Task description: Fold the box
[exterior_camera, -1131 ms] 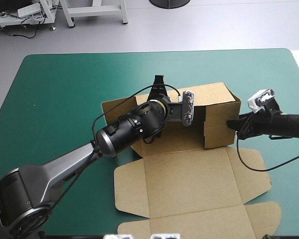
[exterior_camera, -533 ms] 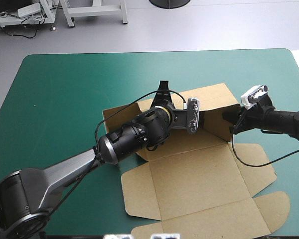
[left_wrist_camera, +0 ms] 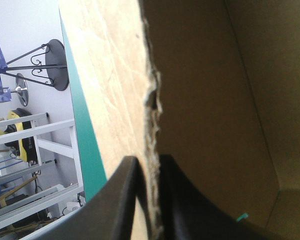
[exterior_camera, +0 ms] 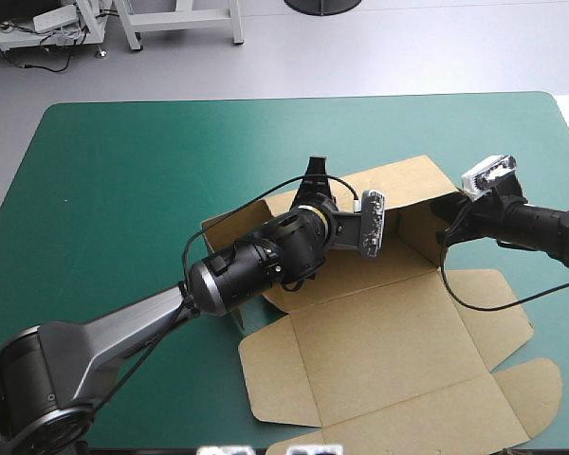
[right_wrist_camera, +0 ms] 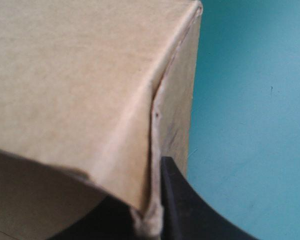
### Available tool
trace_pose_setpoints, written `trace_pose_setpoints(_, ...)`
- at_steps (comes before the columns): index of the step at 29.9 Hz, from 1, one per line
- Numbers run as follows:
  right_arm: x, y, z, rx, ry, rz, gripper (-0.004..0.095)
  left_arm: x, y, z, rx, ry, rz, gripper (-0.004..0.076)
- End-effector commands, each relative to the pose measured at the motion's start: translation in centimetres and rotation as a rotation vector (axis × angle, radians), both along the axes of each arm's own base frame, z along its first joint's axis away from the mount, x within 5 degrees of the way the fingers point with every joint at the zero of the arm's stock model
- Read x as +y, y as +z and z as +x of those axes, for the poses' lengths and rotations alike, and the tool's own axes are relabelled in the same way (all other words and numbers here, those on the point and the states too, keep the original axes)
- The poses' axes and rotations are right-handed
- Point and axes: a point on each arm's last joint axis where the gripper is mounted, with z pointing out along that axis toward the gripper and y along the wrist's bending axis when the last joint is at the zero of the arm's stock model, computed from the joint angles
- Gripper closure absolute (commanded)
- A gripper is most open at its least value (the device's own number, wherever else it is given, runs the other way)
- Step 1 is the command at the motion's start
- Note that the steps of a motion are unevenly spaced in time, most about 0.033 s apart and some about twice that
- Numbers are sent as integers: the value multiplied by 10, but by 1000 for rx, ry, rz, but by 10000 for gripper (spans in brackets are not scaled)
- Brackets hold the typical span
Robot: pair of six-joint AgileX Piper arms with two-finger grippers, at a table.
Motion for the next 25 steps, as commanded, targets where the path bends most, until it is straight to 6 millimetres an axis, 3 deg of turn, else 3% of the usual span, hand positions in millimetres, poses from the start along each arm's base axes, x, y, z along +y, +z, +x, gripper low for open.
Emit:
trace_pose_setpoints(1,8,23,-3,-51,24,118,926,-4,17,-9,-20,-55,-94,456)
trace_pose_setpoints(3,8,23,-3,-50,24,119,926,-6,18,-10,-24,-65,-117,354)
trace_pose_setpoints(5,8,23,-3,-47,20,122,925,-8,19,-11,7,-24,-189,314)
trace_pose_setpoints(9,6,23,-2,-29,-21,131,926,-2,25,-16,51,72,-270,314)
trace_pose_setpoints(16,5,23,-1,-9,-50,153,926,14,69,-54,8,-6,-360,318)
trace_pose_setpoints(21,5,22,-1,15,-67,173,925,41,108,-85,2,-31,-513,319)
trace_pose_setpoints(25,7,23,-3,33,-55,192,920,69,126,-94,27,47,-583,360)
